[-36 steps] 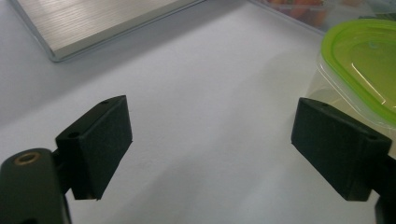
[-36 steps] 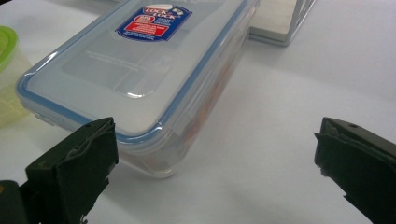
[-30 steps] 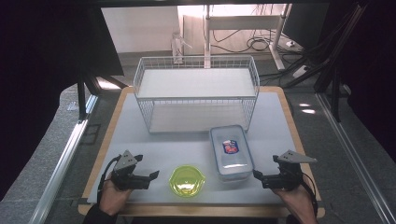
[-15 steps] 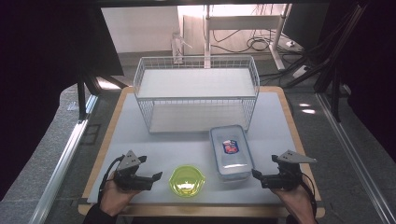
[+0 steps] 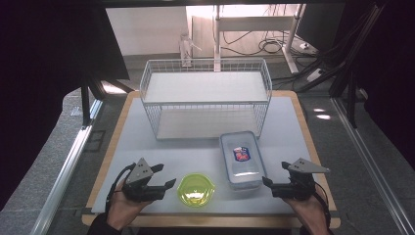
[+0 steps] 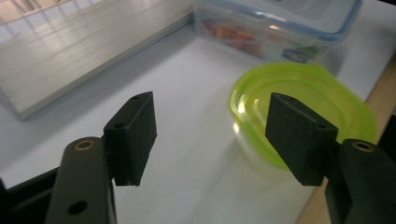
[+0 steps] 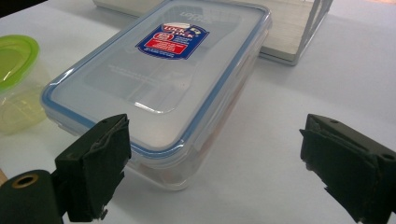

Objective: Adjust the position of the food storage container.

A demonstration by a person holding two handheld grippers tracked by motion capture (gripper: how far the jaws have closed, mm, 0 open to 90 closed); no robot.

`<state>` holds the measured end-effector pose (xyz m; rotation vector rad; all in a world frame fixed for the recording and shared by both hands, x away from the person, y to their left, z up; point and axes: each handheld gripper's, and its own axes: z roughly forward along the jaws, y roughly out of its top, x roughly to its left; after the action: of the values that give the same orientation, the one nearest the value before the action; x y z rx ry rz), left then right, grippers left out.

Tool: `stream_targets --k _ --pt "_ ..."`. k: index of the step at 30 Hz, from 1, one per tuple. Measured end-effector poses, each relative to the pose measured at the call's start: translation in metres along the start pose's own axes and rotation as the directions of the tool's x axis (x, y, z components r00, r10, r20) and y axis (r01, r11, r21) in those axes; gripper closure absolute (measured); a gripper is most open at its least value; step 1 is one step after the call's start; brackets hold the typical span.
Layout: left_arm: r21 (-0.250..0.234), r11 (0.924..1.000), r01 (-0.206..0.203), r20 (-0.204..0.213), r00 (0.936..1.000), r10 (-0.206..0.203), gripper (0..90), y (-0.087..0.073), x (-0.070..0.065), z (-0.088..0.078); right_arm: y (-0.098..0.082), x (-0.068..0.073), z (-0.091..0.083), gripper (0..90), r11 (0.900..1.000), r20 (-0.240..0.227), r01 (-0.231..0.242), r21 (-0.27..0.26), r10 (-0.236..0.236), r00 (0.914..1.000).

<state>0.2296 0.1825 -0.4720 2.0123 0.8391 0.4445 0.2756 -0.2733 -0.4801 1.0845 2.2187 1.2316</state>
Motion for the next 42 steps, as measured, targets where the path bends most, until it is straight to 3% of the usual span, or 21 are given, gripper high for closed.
stream_targets --k 4,8,13,14,17,18,21,22,26,32,42 --pt "-0.012 0.9994 -0.032 0.026 0.9991 0.033 36.7 0.006 -0.011 0.001 0.0 0.001 0.001 8.8 1.0 0.002 0.009 0.005 -0.009 1.0" --pt "-0.014 0.9974 -0.071 0.056 0.9958 0.072 44.7 0.015 -0.026 0.007 0.0 0.002 0.002 9.0 1.0 0.007 0.018 0.011 -0.018 0.9998" --pt "-0.013 0.9968 -0.079 0.096 0.9922 0.08 56.1 0.024 -0.042 0.017 0.0 0.003 0.003 9.0 1.0 0.01 0.023 0.021 -0.023 0.9997" --pt "-0.01 0.9957 -0.092 0.119 0.9886 0.092 58.8 0.028 -0.049 0.023 0.0 0.004 0.003 9.0 0.999 0.009 0.024 0.023 -0.024 0.9997" --pt "-0.006 0.9957 -0.092 0.146 0.985 0.092 65.1 0.031 -0.056 0.029 0.0 0.004 0.003 9.0 0.999 0.011 0.026 0.021 -0.026 0.9996" --pt "-0.004 0.9957 -0.092 0.158 0.9832 0.092 74.2 0.031 -0.059 0.031 0.001 0.004 0.002 9.0 0.999 0.013 0.026 0.018 -0.027 0.9996" --pt "0.012 0.996 -0.088 0.192 0.9777 0.084 80.0 0.032 -0.066 0.038 0.0 0.003 0.002 9.0 0.999 0.017 0.028 0.017 -0.028 0.9995" --pt "0.022 0.9957 -0.09 0.21 0.9741 0.083 85.9 0.032 -0.071 0.044 0.0 0.003 0.002 9.0 1.0 0.019 0.025 0.017 -0.026 0.9995" --pt "0.041 0.9956 -0.084 0.252 0.9651 0.071 90.0 0.03 -0.079 0.054 0.0 0.004 0.002 9.3 0.999 0.024 0.029 0.019 -0.029 0.9993" --pt "0.067 0.9936 -0.091 0.264 0.962 0.071 90.0 0.027 -0.091 0.066 0.0 0.004 0.003 9.9 0.999 0.029 0.037 0.032 -0.038 0.9989" --pt "0.095 0.9907 -0.098 0.221 0.9725 0.075 90.0 0.023 -0.091 0.073 -0.001 0.004 0.003 10.9 0.999 0.032 0.037 0.029 -0.038 0.9988"
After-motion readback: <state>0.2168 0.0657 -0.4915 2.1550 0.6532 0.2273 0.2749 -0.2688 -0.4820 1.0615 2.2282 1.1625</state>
